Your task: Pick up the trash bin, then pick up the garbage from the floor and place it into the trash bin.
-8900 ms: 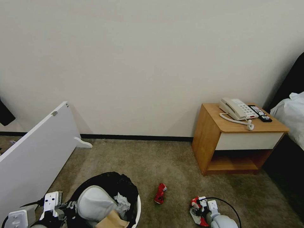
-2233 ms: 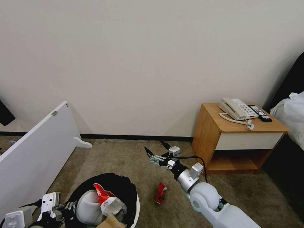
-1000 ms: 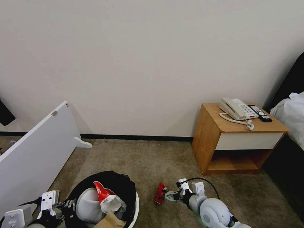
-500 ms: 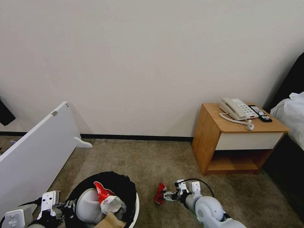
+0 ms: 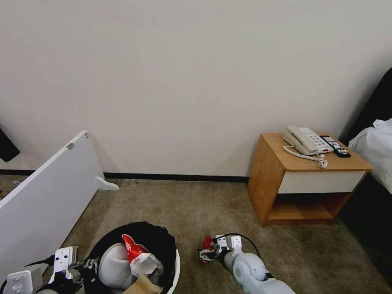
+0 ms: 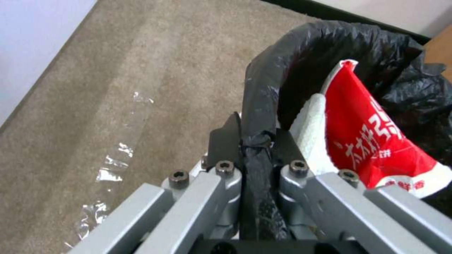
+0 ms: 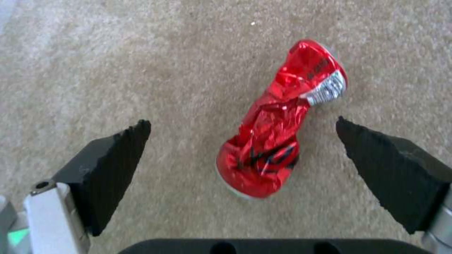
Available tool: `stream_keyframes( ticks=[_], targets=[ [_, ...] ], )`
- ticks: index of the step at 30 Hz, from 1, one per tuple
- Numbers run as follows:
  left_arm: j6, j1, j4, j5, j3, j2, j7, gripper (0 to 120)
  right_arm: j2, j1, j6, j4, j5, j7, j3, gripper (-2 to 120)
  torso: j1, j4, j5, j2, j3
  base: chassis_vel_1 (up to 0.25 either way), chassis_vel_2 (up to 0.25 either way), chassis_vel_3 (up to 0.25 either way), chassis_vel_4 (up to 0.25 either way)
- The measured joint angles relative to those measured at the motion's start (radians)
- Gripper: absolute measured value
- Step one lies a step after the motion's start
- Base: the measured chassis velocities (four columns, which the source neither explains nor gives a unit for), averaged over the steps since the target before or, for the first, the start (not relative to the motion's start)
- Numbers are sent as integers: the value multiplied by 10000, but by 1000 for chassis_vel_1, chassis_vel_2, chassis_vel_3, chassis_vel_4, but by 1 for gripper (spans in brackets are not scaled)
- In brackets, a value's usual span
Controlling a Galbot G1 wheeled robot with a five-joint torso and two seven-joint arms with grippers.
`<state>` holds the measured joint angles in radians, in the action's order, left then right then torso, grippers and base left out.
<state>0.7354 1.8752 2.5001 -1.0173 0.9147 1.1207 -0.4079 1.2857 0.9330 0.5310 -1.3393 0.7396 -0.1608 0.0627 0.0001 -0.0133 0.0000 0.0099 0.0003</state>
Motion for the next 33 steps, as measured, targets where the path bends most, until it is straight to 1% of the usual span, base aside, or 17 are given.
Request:
stream_keyframes(
  ticks=[6, 19, 30, 32, 33],
  targets=[
    [0, 16, 0, 1, -3, 3, 2, 4, 214, -163, 20, 434, -287, -124, -140, 100, 1, 0, -1, 0, 1, 0, 0, 0, 0],
    [0, 35, 0, 1, 4, 12, 7, 4, 256, -372, 132, 703, -352, -140, -138, 100, 1, 0, -1, -1, 1, 0, 0, 0, 0],
    [0, 14, 0, 1, 12, 8, 9, 4, 594, -724, 117, 1419, -609, 22, -95, 100, 0, 1, 0, -1, 0, 0, 0, 0, 0],
    [0, 5, 0, 0, 11, 8, 10, 4, 647, -784, 116, 1535, -623, 38, -88, 98, 0, 1, 0, 0, 1, 0, 0, 0, 0],
    [0, 3, -1, 0, 10, 8, 10, 4, 683, -829, 120, 1641, -624, 47, -85, 95, 0, 1, 0, 0, 1, 0, 0, 0, 0]
  ],
)
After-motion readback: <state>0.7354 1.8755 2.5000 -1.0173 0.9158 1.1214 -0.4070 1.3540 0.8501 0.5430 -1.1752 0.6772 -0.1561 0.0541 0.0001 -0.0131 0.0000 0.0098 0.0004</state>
